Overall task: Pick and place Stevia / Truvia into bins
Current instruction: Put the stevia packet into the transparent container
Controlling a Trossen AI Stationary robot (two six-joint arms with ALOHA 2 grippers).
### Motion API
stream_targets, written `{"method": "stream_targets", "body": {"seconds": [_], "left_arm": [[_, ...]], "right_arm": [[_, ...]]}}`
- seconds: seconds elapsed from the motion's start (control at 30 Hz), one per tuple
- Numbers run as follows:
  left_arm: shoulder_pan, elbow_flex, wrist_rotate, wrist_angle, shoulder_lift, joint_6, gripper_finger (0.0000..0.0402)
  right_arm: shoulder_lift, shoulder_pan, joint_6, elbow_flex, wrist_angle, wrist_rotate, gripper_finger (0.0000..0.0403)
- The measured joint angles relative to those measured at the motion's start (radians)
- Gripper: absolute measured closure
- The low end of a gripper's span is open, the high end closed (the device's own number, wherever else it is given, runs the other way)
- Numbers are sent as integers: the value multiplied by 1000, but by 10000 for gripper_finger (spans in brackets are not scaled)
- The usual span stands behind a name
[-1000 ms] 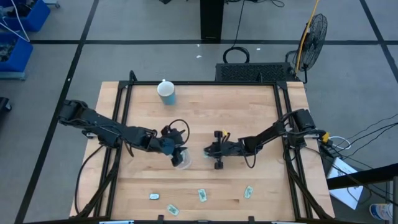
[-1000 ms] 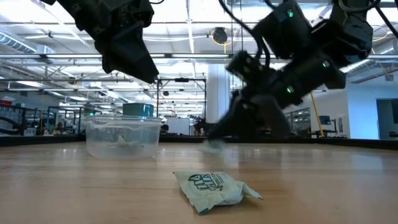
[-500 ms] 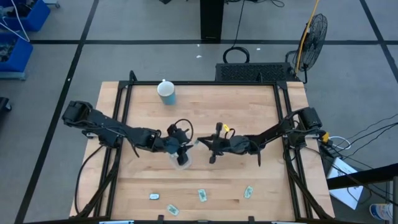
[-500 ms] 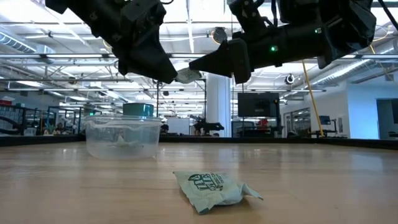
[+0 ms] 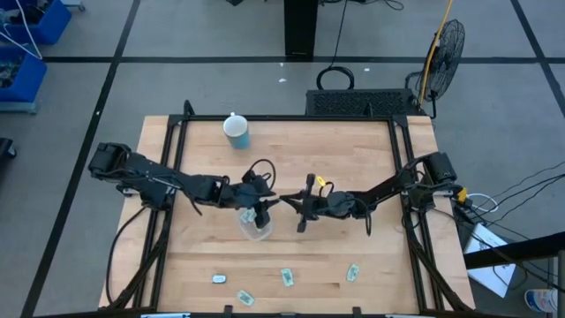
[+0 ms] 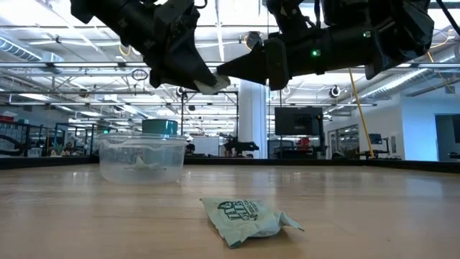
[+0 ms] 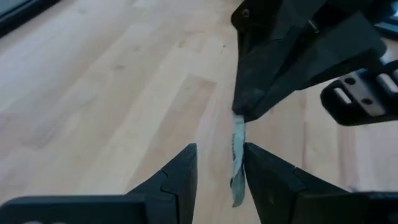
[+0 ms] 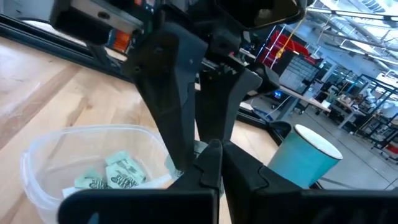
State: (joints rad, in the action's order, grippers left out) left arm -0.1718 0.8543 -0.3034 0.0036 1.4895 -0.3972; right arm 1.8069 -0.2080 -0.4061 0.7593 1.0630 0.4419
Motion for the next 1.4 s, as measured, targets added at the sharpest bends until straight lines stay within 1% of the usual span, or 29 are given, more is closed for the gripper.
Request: {"method": "stream_targets", "body": {"seconds": [0.07, 0.13, 0.27, 0.33, 0.43, 0.53, 0.67, 0.77, 0.83, 0.93, 1.0, 1.07, 1.1, 1.2, 1.33, 1.4], "left_arm": [[1, 0, 27, 2, 0, 35, 272], [0, 0, 46, 2, 0, 50, 289], [0, 0, 50, 2, 0, 55, 353], [0, 0, 51, 1, 0, 55, 387], [-1, 0, 52, -3, 0, 53, 392], [-7, 0, 78, -31, 0, 42, 397], [-37, 0, 151, -140, -13, -31, 397], [-75, 0, 173, -263, -13, -119, 398], [-103, -1, 172, -349, -12, -186, 398], [-140, -1, 162, -449, -11, -278, 399], [-159, -2, 121, -462, -11, -301, 393], [-172, -1, 64, -454, -11, -302, 382], [-174, -1, 52, -453, -11, -290, 375], [-175, -1, 48, -453, -11, -260, 351], [-175, -1, 51, -456, -11, -261, 310], [-175, -1, 111, -456, -13, -261, 292]], "right_arm": [[0, 1, 0, 0, 2, -1, 401], [0, 5, 0, 0, 3, -1, 401], [0, 6, -3, 0, 2, -10, 398], [0, 6, -22, 0, 1, -58, 390], [0, 5, -28, 0, -6, -113, 370], [0, 3, -25, 0, -37, -95, 346], [0, -7, -25, 0, -71, -30, 314], [0, -14, -20, 0, -78, 2, 296], [0, -17, 32, 0, -92, 1, 288], [0, -24, 170, 0, -148, -18, 282], [0, -25, 241, 0, -200, -87, 280], [0, -25, 268, 0, -248, -158, 280], [0, -25, 268, 0, -265, -182, 281], [0, -36, 248, 0, -305, -184, 283], [0, -50, 194, 0, -288, -184, 284], [0, -56, 180, 0, -274, -184, 284]]}}
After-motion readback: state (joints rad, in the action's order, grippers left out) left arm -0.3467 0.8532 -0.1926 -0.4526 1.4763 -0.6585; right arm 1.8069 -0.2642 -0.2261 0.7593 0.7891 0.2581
